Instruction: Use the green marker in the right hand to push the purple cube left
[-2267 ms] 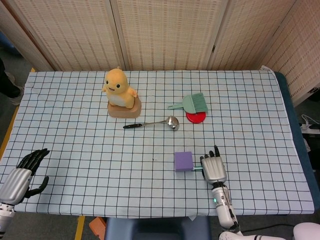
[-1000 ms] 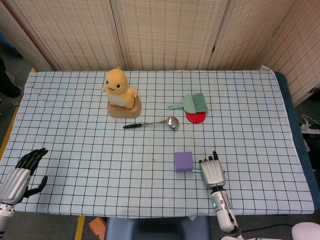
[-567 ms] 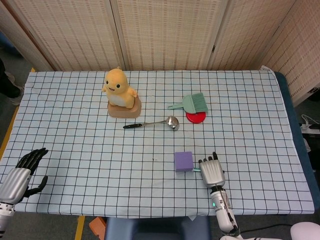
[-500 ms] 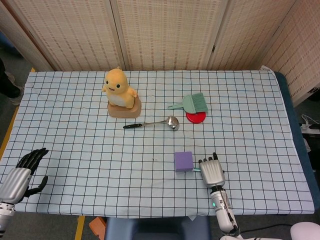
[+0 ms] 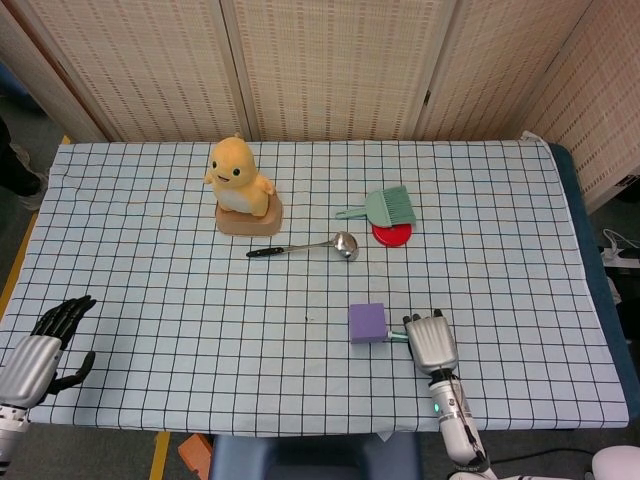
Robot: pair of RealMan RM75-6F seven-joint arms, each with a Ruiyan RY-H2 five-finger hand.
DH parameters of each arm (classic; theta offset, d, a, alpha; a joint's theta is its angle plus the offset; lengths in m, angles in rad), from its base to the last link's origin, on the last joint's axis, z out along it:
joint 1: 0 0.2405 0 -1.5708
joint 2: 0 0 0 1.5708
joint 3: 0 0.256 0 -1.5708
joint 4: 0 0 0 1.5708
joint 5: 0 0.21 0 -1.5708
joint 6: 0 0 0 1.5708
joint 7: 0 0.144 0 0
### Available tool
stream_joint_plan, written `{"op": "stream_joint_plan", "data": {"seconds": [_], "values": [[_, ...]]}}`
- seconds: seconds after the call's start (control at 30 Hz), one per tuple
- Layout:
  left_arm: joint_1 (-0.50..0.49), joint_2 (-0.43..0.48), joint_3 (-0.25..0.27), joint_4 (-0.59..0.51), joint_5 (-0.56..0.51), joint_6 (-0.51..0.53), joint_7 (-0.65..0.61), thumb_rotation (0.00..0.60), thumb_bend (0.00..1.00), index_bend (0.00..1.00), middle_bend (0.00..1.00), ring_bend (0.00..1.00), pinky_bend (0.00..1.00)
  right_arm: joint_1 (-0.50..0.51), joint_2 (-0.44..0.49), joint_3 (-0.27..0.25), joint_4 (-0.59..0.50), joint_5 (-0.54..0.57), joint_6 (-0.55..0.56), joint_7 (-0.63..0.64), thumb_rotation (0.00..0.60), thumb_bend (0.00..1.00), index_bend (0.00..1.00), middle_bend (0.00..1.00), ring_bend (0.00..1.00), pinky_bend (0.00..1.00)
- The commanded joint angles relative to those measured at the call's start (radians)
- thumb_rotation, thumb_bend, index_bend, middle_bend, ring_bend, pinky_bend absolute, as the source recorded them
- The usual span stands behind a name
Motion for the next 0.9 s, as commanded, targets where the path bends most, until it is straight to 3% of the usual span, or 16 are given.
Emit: {"op": "stream_joint_plan", "data": {"seconds": [0.03, 0.4, 0.9], "values": [[0.000, -0.002, 0.000, 0.000, 0.001, 0.001, 0.003, 0.600, 0.48, 0.04, 0.01, 0.00, 0.09, -0.004, 0.022, 0.009, -0.014, -0.008, 0.004, 0.016, 0.600, 0.41, 1.00, 0.91, 0.63, 0.37], [-0.001, -0.008, -0.003, 0.002, -0.005, -0.003, 0.015, 0.600, 0.48, 0.04, 0.01, 0.00, 0.09, 0.019, 0.072, 0.053, -0.025, -0.004, -0.027, 0.042, 0.600, 0.41, 1.00, 0.91, 0.63, 0.37], [-0.004, -0.011, -0.005, 0.006, -0.015, -0.014, 0.019, 0.600, 0.48, 0.04, 0.01, 0.00, 0.09, 0.060, 0.028, 0.029, -0.028, -0.014, -0.065, -0.021, 0.600, 0.41, 1.00, 0.91, 0.63, 0.37]]}}
